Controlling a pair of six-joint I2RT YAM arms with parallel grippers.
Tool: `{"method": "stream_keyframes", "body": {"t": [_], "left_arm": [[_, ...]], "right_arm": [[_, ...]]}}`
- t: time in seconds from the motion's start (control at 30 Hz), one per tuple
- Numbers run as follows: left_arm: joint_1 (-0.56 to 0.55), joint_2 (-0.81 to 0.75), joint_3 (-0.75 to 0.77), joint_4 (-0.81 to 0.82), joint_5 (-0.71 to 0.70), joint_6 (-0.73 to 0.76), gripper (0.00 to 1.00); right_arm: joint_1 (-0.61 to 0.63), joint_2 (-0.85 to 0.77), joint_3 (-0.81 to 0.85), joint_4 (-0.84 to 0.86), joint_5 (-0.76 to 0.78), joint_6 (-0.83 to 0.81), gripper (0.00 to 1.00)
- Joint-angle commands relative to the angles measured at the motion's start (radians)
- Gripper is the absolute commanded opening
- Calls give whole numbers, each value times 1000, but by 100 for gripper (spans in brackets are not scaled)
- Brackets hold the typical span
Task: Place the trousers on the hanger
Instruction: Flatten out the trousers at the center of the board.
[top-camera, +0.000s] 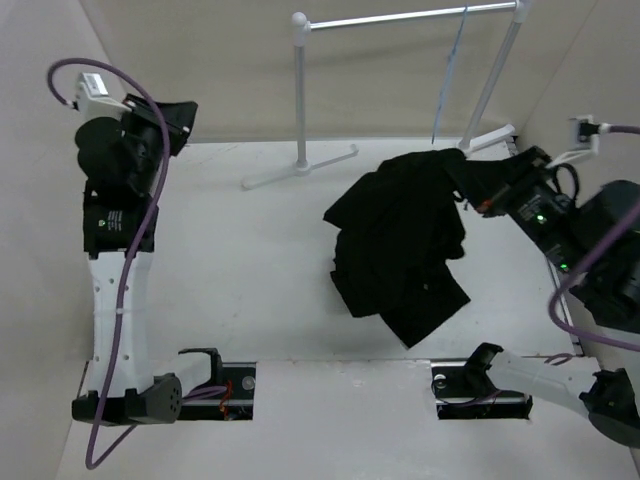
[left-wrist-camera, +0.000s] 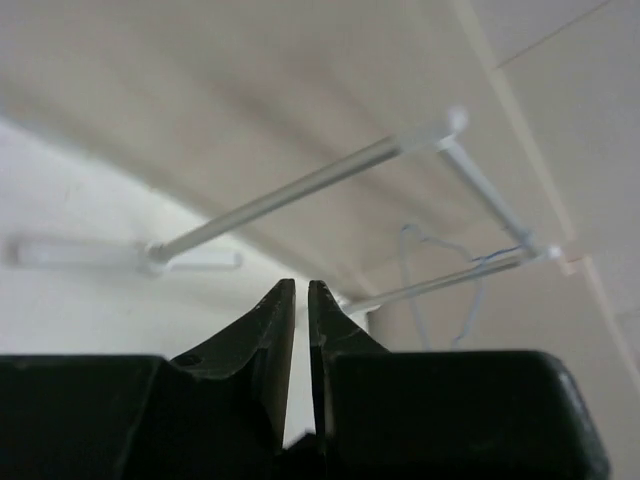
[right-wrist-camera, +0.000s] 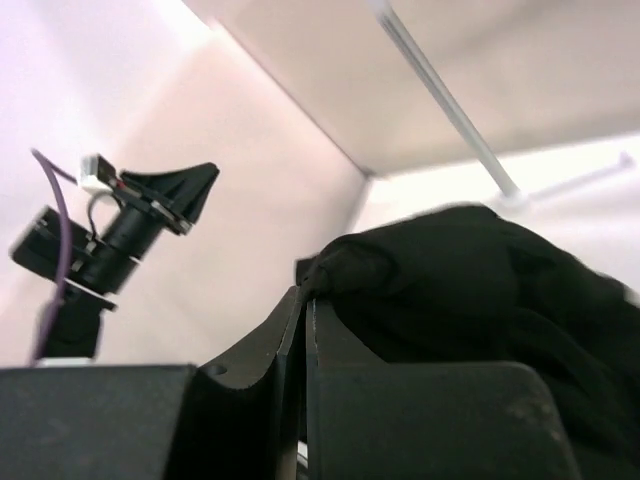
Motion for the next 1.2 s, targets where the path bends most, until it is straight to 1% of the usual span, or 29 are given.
{"method": "stream_keyframes", "body": {"t": [0.0, 0.03, 0.1, 0.2, 0.3, 0.33, 0.4, 0.47, 0.57, 0.63, 0.7, 0.77, 0.83, 1.03, 1.07, 1.1, 1.13, 1.17], "left_arm": [[12, 20, 141, -30, 42, -21, 10], [-2, 31, 144, -34, 42, -25, 11], [-83, 39, 70, -40, 41, -33, 15], [-235, 16, -177, -43, 21, -33, 24], [-429, -9, -447, -19, -10, -53, 40], [-480, -15, -505, -7, -27, -59, 43], [-626, -42, -640, 41, -89, -86, 52], [-768, -62, -743, 99, -149, -122, 60], [-943, -35, -810, 212, -179, -151, 70], [-1045, 29, -807, 283, -188, -150, 76], [-1125, 107, -788, 354, -199, -146, 80], [-1171, 178, -773, 426, -205, -145, 82], [-1189, 236, -762, 492, -200, -145, 83], [-1225, 434, -650, 621, -113, -143, 82], [-1235, 459, -634, 648, -101, -146, 80], [-1244, 482, -615, 674, -94, -148, 73], [-1249, 499, -601, 682, -99, -148, 64], [-1248, 517, -583, 685, -105, -148, 46]], "right_arm": [[12, -37, 72, 63, 13, -9, 6], [10, -46, 53, 57, 18, -11, 6], [-19, -69, -22, 31, 21, 0, 6], [-94, -102, -141, 0, 26, 26, 5], [-171, -111, -206, -17, -3, 37, 5], [-186, -109, -212, -23, -14, 37, 5], [-223, -105, -235, -22, -26, 35, 5], [-249, -93, -258, -19, -28, 41, 5], [-286, -59, -284, -5, -29, 55, 5], [-300, -30, -297, 12, -28, 66, 4], [-321, -5, -301, 37, -33, 77, 4], [-335, 16, -297, 50, -48, 86, 4], [-343, 30, -289, 54, -59, 96, 5], [-357, 50, -274, 54, -72, 104, 5], [-358, 50, -272, 52, -72, 104, 5], [-361, 50, -269, 51, -72, 104, 5], [-363, 49, -263, 49, -74, 104, 5], [-364, 47, -255, 49, -79, 103, 5]]}}
